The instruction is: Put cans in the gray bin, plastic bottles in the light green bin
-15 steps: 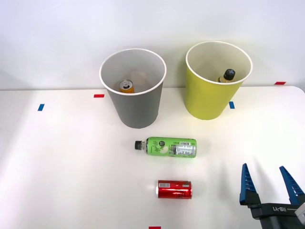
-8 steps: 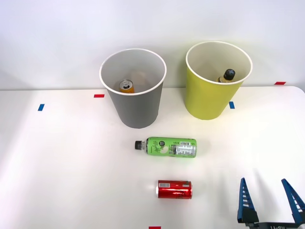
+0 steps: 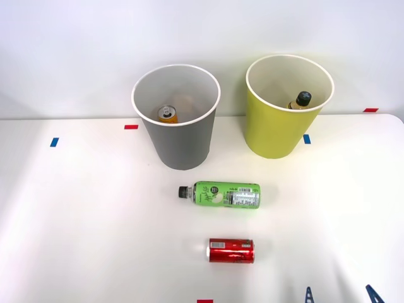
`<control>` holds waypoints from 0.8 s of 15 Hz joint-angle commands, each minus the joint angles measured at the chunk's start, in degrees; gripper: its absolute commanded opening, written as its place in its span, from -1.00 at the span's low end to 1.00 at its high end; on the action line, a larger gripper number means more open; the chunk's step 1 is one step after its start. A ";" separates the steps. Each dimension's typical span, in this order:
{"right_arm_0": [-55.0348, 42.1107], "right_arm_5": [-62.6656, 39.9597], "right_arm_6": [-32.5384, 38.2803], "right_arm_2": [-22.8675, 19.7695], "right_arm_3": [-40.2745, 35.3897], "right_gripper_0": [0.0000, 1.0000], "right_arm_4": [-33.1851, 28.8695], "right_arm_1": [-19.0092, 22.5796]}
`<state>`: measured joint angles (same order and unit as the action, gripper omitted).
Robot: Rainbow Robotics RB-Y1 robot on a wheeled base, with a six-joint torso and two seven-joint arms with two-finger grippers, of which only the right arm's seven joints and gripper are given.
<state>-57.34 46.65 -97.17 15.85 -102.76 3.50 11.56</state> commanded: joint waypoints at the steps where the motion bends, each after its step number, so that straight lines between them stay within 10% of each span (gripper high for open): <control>1: -1.29 -0.33 0.05 0.58 0.01 0.94 0.89 0.83; 12: -1.81 -0.86 1.02 1.73 0.01 0.94 1.42 1.18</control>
<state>-59.17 45.81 -96.20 17.51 -102.75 5.14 13.21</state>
